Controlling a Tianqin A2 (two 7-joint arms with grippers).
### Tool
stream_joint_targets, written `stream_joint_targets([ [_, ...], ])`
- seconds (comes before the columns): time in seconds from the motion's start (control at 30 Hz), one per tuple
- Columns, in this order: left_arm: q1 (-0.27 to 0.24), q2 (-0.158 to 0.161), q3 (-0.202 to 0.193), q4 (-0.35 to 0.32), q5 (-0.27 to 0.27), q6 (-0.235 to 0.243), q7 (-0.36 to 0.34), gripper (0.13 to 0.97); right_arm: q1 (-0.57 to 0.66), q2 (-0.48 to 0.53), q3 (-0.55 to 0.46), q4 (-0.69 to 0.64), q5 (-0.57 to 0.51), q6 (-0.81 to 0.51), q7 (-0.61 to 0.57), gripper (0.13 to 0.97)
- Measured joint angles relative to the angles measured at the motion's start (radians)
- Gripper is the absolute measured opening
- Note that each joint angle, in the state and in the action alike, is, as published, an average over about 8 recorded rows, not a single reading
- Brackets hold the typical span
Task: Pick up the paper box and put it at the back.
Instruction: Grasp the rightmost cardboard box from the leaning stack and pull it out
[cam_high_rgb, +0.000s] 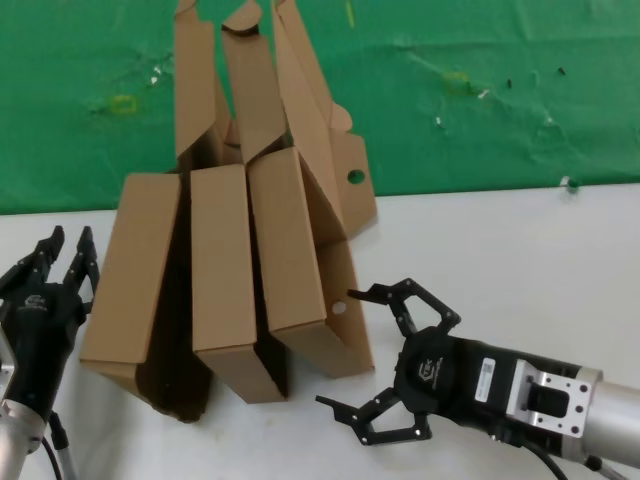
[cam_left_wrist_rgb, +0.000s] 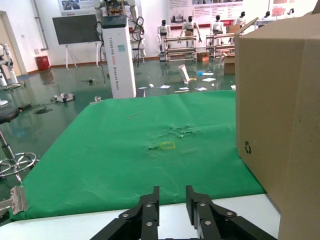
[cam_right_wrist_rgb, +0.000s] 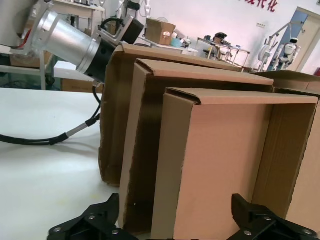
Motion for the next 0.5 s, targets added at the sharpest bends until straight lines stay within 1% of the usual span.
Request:
stream_joint_targets([
  [0.03, 0.000, 0.000, 0.000, 0.000, 0.000, 0.000, 0.000, 0.297, 0.005, -0.001, -0.004, -0.001, -0.007, 0.001, 0.009, 0.840],
  [0.17, 0.000, 0.000, 0.000, 0.000, 0.000, 0.000, 0.000, 0.297, 0.019, -0.003, -0.017, -0.003, -0.029, 0.002, 0.036, 0.765],
  [0.23, 0.000, 0.000, 0.000, 0.000, 0.000, 0.000, 0.000, 0.269, 0.021, -0.002, -0.021, 0.000, -0.037, 0.002, 0.045, 0.728],
  [0.37, 0.000, 0.000, 0.000, 0.000, 0.000, 0.000, 0.000, 0.212, 0.020, 0.000, -0.025, 0.006, -0.048, 0.004, 0.059, 0.728],
  [0.43, 0.000, 0.000, 0.000, 0.000, 0.000, 0.000, 0.000, 0.184, 0.018, 0.002, -0.026, 0.009, -0.052, 0.004, 0.064, 0.673],
  [0.5, 0.000, 0.000, 0.000, 0.000, 0.000, 0.000, 0.000, 0.179, 0.016, 0.004, -0.026, 0.011, -0.055, 0.004, 0.068, 0.619],
])
